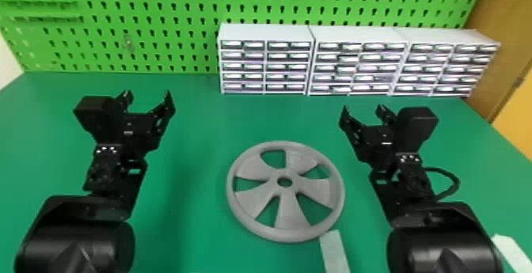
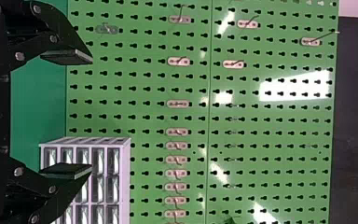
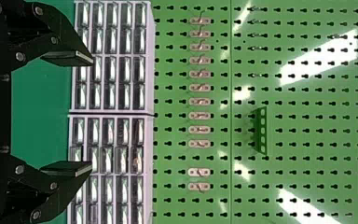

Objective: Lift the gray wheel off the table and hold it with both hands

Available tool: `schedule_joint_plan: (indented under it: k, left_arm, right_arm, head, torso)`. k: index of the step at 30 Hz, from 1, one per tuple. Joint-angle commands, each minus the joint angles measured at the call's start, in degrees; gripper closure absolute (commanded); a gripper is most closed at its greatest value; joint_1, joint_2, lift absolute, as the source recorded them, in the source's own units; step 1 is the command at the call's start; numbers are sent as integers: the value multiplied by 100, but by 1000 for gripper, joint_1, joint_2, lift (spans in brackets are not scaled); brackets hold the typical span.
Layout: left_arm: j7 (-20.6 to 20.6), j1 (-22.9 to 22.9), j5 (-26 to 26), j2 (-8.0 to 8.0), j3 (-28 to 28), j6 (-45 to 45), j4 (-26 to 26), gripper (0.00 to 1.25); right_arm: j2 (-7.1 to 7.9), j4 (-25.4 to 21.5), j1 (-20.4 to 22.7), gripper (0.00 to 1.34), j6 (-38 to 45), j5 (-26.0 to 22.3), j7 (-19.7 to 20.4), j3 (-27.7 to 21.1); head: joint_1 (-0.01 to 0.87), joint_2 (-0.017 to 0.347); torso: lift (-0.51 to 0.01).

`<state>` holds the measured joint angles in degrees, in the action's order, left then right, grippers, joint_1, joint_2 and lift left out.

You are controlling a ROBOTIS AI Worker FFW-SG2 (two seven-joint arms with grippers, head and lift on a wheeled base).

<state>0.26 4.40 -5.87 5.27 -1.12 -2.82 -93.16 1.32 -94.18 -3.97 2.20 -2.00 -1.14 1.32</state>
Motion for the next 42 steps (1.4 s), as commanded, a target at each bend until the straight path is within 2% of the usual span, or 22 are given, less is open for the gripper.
schedule_joint_plan:
  k: [1, 25, 32, 36, 42]
  left_arm:
    - [0, 0, -11, 0, -2, 10, 0, 435]
    - [0, 9, -37, 0, 7, -8, 0, 435]
    - [0, 9, -46, 0, 24, -8, -9, 435]
    - [0, 0, -46, 0, 24, -8, -9, 435]
    - [0, 0, -46, 0, 42, -8, -35, 435]
  right_arm:
    - [0, -3, -8, 473, 0, -2, 0, -9]
    - [-9, -3, -16, 473, 35, -2, 0, -62]
    - [9, -65, -78, 473, 325, -11, 0, -80]
    - [79, -223, -166, 476, 852, -46, 0, -97]
    - [290, -452, -447, 478, 1854, -90, -9, -36]
  head:
    - [711, 15]
    - [711, 15]
    - [711, 15]
    - [711, 15]
    - [711, 15]
  torso:
    - [-98]
    - [-98]
    - [-98]
    - [-98]
    - [-98]
